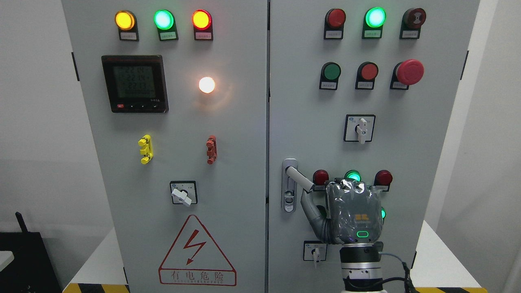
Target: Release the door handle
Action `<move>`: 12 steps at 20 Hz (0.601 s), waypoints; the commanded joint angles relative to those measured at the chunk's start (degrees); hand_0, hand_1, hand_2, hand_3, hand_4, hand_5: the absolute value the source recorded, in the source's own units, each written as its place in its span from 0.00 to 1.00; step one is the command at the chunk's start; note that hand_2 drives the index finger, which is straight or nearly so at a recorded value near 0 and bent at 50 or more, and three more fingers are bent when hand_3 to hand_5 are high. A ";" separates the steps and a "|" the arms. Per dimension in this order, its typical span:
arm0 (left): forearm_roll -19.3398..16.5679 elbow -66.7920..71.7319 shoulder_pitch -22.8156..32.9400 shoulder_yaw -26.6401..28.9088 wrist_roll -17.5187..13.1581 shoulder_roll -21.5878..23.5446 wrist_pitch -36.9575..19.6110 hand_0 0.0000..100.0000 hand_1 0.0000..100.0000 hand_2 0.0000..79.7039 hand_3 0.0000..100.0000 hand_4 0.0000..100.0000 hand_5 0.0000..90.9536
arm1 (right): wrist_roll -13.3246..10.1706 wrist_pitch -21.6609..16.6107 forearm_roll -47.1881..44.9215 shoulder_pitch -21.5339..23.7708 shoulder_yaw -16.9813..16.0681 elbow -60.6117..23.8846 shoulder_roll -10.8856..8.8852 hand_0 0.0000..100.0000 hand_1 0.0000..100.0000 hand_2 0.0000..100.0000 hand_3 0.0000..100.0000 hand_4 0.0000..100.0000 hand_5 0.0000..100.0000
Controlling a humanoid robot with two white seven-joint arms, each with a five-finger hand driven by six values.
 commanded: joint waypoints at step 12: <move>0.00 0.53 -0.18 0.09 -0.01 0.00 0.00 0.12 0.39 0.00 0.00 0.00 0.00 | 0.28 -0.02 0.00 -0.22 -0.23 0.00 0.00 0.54 0.04 0.94 1.00 0.99 0.98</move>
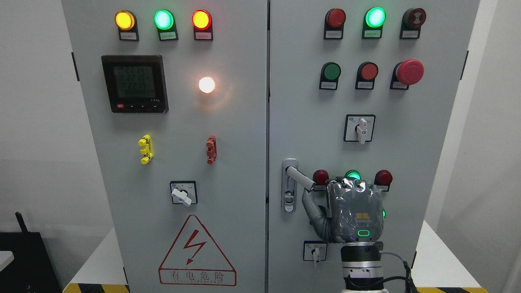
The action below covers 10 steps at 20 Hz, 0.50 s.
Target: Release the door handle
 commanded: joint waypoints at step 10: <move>0.00 0.53 -0.18 0.09 -0.01 0.00 0.00 0.12 0.39 0.00 0.00 0.00 0.00 | 0.22 -0.02 0.00 -0.49 -0.17 0.00 0.00 0.55 0.03 0.94 1.00 0.99 0.98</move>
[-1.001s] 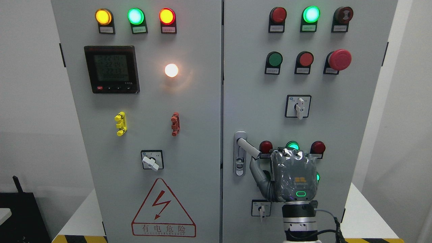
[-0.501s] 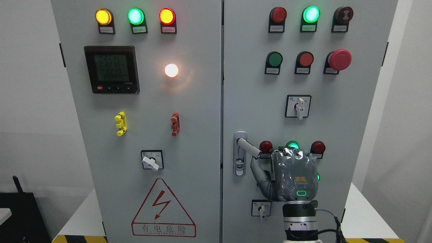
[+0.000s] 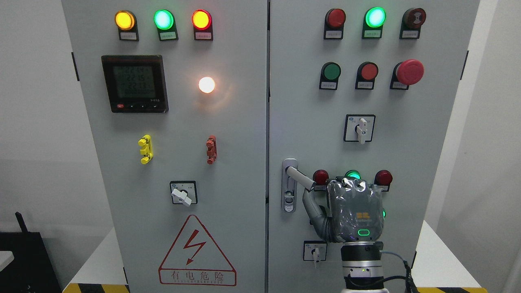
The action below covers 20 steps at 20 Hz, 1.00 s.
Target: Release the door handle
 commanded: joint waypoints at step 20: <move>0.00 0.53 -0.18 0.09 0.00 0.00 0.00 0.12 0.39 0.00 0.00 0.00 0.00 | 0.64 -0.02 -1.14 -0.95 -0.08 0.00 0.00 0.55 0.03 0.94 1.00 0.99 0.98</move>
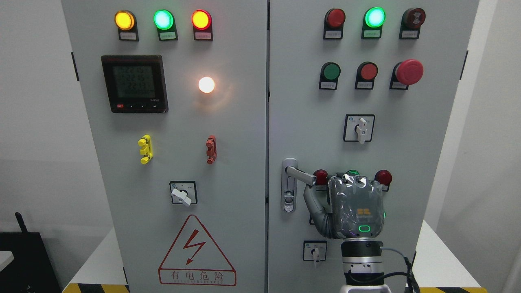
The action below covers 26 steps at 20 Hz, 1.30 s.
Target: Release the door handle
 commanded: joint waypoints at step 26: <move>0.00 0.53 -0.18 0.09 0.00 0.00 0.00 0.12 0.39 0.00 0.00 0.00 0.00 | 0.03 -0.01 -0.11 -0.35 -0.03 0.09 0.00 0.55 0.03 0.94 1.00 0.99 0.98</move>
